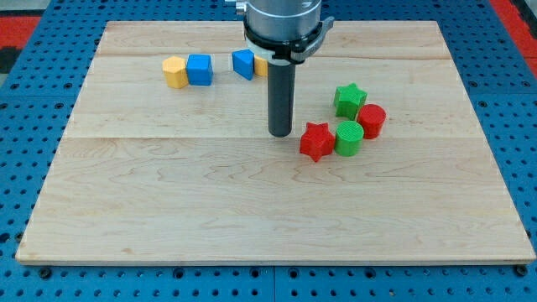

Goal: Move the green circle to the bottom of the red circle

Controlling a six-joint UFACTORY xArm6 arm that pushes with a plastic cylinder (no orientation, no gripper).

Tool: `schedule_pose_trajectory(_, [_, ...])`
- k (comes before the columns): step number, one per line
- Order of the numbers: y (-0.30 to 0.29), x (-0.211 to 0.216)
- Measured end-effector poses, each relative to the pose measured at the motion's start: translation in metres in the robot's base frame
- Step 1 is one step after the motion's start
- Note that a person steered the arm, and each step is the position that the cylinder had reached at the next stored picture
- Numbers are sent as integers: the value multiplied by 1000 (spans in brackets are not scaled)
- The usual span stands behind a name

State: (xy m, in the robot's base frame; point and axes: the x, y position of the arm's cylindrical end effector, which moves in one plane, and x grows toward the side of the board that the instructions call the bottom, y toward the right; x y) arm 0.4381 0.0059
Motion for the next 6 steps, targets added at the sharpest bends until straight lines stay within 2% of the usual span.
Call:
schedule_pose_trajectory(1, [-14, 8])
schedule_pose_trajectory(2, [-25, -3])
schedule_pose_trajectory(3, [-14, -3])
schedule_pose_trajectory(4, [5, -2])
schedule_pose_trajectory(6, [86, -25])
